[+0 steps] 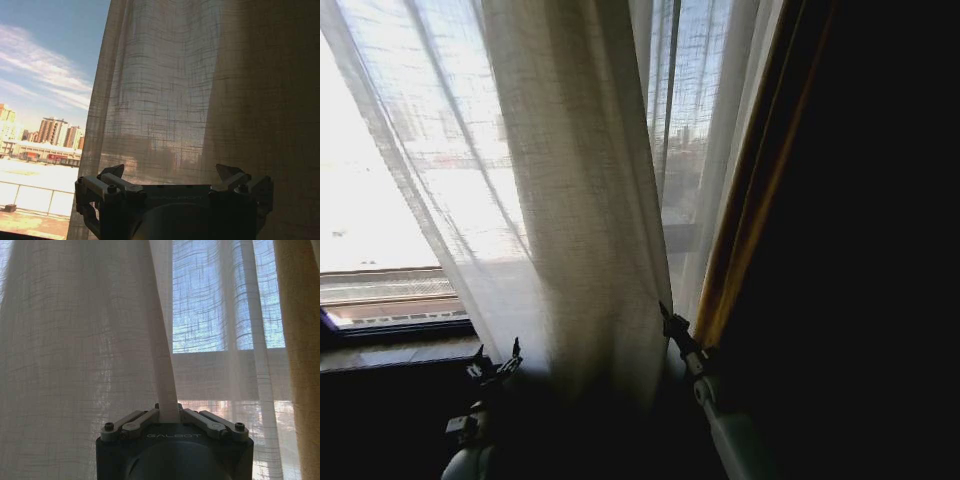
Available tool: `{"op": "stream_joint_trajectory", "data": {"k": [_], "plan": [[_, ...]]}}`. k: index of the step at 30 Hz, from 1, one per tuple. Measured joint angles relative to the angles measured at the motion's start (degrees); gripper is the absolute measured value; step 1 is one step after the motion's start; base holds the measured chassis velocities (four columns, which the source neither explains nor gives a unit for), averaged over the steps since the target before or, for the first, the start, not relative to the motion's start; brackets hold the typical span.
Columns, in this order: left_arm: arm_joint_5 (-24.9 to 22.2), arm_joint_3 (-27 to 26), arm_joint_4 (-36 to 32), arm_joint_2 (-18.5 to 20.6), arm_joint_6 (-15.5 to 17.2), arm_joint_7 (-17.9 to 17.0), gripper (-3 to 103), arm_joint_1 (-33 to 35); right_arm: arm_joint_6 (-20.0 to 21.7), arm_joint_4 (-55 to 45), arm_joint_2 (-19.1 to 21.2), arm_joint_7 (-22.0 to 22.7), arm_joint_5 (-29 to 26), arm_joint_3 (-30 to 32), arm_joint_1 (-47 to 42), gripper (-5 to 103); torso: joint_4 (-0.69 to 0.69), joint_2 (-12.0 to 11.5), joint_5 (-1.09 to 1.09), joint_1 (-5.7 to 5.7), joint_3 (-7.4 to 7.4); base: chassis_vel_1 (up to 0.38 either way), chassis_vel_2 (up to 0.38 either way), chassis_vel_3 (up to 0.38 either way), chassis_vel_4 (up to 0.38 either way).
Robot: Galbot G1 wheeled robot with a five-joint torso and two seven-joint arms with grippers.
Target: Open the curtains by pulling them apart, changing their state from closed to fully open.
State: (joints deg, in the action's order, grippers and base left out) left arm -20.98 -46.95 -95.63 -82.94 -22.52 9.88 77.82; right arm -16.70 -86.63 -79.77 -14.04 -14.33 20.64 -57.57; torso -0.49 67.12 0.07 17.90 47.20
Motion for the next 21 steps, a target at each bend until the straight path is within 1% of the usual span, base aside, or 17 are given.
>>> {"op": "stream_joint_trajectory", "data": {"k": [5, 6, 9, 11, 13, 14, 15, 19, 21], "plan": [[0.0, 0.0, 0.0, 0.0, 0.0, 0.0, 100, 0.0, -0.4, 0.1, 0.0, 0.1, 0.4, 0.0, 0.0, 0, -0.01, 0.0, 0.04, 0.00, 0.00, -0.271, -0.249, 0.294, 0.292], [0.0, 0.0, 0.0, 0.0, 0.0, 0.0, 100, 0.0, -0.4, 0.1, 0.0, 0.1, 0.4, 0.0, 0.0, 0, -0.05, 0.0, 0.04, 0.00, 0.00, -0.208, -0.211, 0.152, 0.174], [0.0, 0.0, 0.0, 0.0, 0.0, 0.1, 100, 0.0, -0.4, 0.1, 0.1, -0.1, 0.5, 0.2, 0.0, 0, -0.04, 0.0, 0.04, 0.01, 0.01, -0.065, -0.131, 0.126, 0.036], [0.0, 0.0, 0.0, 0.0, 0.0, 0.1, 100, 0.0, 0.0, 0.0, 0.1, -0.5, 0.5, 0.2, -0.1, 0, 0.00, 0.0, 0.03, 0.00, 0.00, -0.020, -0.012, 0.030, 0.011], [0.0, 0.0, 0.0, 0.0, 0.0, 0.0, 100, 0.0, 0.2, 0.0, 0.1, -0.9, 0.6, 0.2, -0.1, 0, 0.00, 0.0, 0.02, 0.00, 0.01, 0.000, 0.000, 0.000, 0.000], [0.0, 0.0, 0.0, 0.0, 0.0, 0.0, 100, 0.0, 0.4, -0.1, 0.1, -1.3, 0.6, 0.3, -0.1, 0, 0.02, 0.0, -0.03, 0.00, 0.00, 0.000, 0.000, 0.000, 0.000], [0.0, 0.0, 0.0, 0.0, 0.0, 0.0, 100, 0.0, 0.6, -0.2, 0.1, -1.4, 0.6, 0.3, -0.2, 0, 0.03, 0.0, -0.04, 0.00, 0.00, 0.057, 0.040, -0.071, -0.027], [0.0, -0.1, 0.0, 0.0, 0.0, 0.0, 100, 0.0, 0.9, -0.4, 0.1, -1.4, 0.6, 0.3, -0.3, 0, 0.03, 0.0, -0.01, 0.00, 0.00, 0.043, 0.021, -0.035, -0.020], [0.0, -0.1, 0.0, 0.0, 0.0, 0.0, 100, 0.0, 0.9, -0.4, 0.1, -1.4, 0.6, 0.4, -0.4, 0, 0.00, 0.0, 0.01, 0.00, 0.00, -0.023, -0.022, 0.010, 0.026]]}}
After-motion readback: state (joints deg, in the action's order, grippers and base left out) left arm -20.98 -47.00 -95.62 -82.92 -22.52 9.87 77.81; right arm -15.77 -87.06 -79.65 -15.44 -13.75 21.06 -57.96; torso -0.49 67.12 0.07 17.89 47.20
